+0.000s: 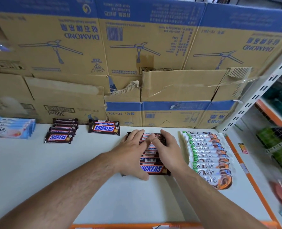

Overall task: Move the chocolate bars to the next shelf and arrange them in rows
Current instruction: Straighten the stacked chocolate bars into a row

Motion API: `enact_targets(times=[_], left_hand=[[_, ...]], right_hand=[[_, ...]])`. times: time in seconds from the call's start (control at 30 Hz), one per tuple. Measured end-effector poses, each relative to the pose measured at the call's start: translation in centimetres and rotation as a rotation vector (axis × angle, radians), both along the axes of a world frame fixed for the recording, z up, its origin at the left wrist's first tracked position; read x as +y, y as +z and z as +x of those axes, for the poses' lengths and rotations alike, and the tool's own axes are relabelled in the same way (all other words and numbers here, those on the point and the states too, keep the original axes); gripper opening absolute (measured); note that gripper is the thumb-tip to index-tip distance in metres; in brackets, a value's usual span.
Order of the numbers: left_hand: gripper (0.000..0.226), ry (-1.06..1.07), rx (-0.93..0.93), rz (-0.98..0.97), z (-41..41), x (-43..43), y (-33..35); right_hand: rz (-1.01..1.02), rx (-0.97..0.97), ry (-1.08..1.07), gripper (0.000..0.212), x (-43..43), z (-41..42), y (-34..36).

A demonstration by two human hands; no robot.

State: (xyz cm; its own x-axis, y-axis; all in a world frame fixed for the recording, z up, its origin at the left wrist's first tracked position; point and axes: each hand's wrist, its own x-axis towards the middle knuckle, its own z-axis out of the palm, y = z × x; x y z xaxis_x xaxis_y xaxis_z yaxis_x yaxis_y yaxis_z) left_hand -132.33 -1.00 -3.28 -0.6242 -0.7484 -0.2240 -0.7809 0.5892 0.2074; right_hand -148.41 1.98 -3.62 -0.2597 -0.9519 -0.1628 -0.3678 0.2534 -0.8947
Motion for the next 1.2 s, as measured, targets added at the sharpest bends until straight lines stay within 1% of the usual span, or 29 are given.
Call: enact_targets(times=[0.07,0.13,0.2,0.3,0.4,0.5,0.6,0.67,0.7,0.73,0.77,0.8,0.83,0.93,1.1,1.2], left_hand=[[0.132,-0.005,0.007,0.0,0.0,-0.2,-0.1],[0.133,-0.003,0.015,0.003,0.1,-0.2,-0.1],[0.133,-0.005,0.02,0.004,0.0,-0.5,0.1],[0.135,-0.008,0.008,-0.004,-0.1,-1.4,0.4],[0.137,0.006,-0.012,-0.023,-0.5,-2.6,0.4],[0.138,0.024,-0.04,-0.021,-0.8,-3.4,0.5],[0.137,0.047,-0.065,-0.032,-0.9,-3.4,0.2],[0.133,0.051,-0.055,-0.082,-0.7,-2.5,-0.1],[0.13,0.056,-0.041,-0.101,-0.5,-2.0,-0.3],[0.127,0.062,-0.032,-0.112,-0.2,-1.5,-0.5],[0.125,0.068,-0.031,-0.116,0.1,-1.1,-0.6],[0.123,0.073,-0.036,-0.118,0.3,-0.8,-0.8],[0.123,0.078,-0.041,-0.12,0.4,-0.8,-1.0],[0.122,0.083,-0.046,-0.137,0.3,-1.3,-1.5],[0.119,0.077,-0.048,-0.187,0.4,-1.6,-1.9],[0.119,0.087,-0.021,-0.177,0.5,-1.3,-1.5]], right_hand=[[-0.008,0.035,0.024,0.07,0.1,0.0,-0.1],[0.012,0.064,0.095,0.082,0.1,-0.1,0.1],[0.086,0.098,0.226,0.095,-0.2,-0.9,0.6],[0.232,0.24,0.423,0.114,-1.3,-2.4,1.5],[0.283,0.339,0.531,0.123,-2.7,-3.2,2.3],[0.287,0.4,0.583,0.128,-3.8,-3.3,2.6],[0.257,0.438,0.579,0.13,-4.0,-3.4,2.3],[0.209,0.529,0.562,0.135,-3.2,-3.3,1.9],[0.173,0.606,0.553,0.136,-2.5,-3.1,1.6],[0.133,0.707,0.543,0.134,-1.7,-2.8,1.2],[0.088,0.811,0.529,0.127,-1.0,-2.3,0.7],[0.053,0.887,0.51,0.118,-0.5,-1.8,0.1],[0.034,0.924,0.486,0.113,-0.1,-1.4,-0.3],[0.004,0.944,0.437,0.109,-0.4,-1.0,-0.9],[-0.004,0.978,0.445,0.107,-0.4,-1.1,-1.0],[-0.007,0.985,0.434,0.109,-0.3,-1.0,-0.9]])
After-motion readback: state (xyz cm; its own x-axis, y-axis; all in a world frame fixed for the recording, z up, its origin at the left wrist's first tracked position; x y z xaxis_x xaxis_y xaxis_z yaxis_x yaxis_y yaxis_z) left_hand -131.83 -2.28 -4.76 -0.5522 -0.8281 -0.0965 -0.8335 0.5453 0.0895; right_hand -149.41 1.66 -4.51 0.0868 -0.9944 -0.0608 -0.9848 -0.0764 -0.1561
